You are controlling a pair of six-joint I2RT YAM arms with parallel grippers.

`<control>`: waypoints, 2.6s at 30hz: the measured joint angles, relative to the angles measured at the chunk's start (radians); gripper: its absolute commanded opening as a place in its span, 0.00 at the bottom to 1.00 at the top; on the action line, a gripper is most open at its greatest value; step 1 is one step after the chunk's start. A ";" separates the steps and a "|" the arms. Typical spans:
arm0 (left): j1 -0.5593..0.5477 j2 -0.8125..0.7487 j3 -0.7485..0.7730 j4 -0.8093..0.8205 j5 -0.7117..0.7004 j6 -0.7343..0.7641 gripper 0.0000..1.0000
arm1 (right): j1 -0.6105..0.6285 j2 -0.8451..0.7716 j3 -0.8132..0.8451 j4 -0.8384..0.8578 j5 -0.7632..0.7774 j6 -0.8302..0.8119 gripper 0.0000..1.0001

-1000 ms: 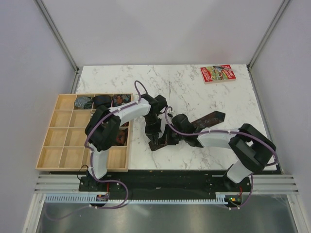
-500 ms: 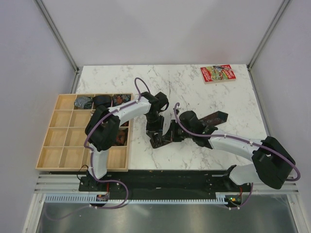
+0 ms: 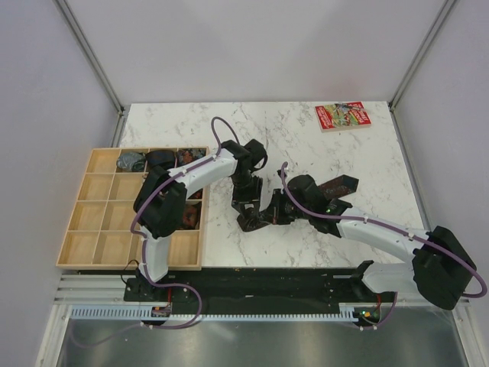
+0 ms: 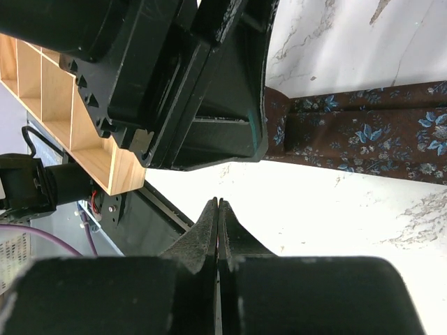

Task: Roll the ties
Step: Roll the tie at the center of the board.

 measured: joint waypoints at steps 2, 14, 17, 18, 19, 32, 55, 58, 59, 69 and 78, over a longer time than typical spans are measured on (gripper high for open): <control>0.000 -0.002 0.006 0.000 0.004 0.000 0.53 | 0.000 -0.003 0.000 -0.002 0.000 -0.001 0.01; 0.000 -0.047 0.030 -0.002 -0.009 -0.001 0.53 | 0.000 -0.003 0.012 -0.014 -0.002 -0.003 0.02; 0.013 -0.095 0.057 -0.004 -0.028 0.000 0.53 | 0.000 -0.003 0.027 -0.017 -0.005 -0.005 0.02; 0.022 -0.114 0.064 -0.005 -0.034 0.000 0.53 | 0.000 -0.003 0.032 -0.017 -0.005 -0.005 0.02; 0.035 -0.136 0.071 -0.006 -0.039 0.000 0.53 | 0.002 -0.003 0.037 -0.018 -0.005 -0.006 0.02; 0.246 -0.468 -0.106 0.024 -0.138 0.000 0.50 | 0.110 0.215 0.239 -0.009 -0.005 -0.011 0.01; 0.286 -0.634 -0.386 0.122 -0.096 0.002 0.49 | 0.006 0.406 0.222 0.025 -0.039 -0.058 0.00; 0.286 -0.635 -0.390 0.135 -0.088 0.002 0.49 | -0.027 0.397 0.187 0.043 -0.056 -0.059 0.00; 0.286 -0.636 -0.392 0.141 -0.086 0.002 0.49 | -0.034 0.393 0.179 0.048 -0.059 -0.060 0.00; 0.284 -0.691 -0.509 0.259 0.007 -0.002 0.55 | -0.108 0.372 0.099 0.114 -0.106 -0.076 0.00; 0.174 -0.651 -0.586 0.413 0.035 -0.047 0.59 | -0.130 0.372 0.058 0.175 -0.131 -0.077 0.00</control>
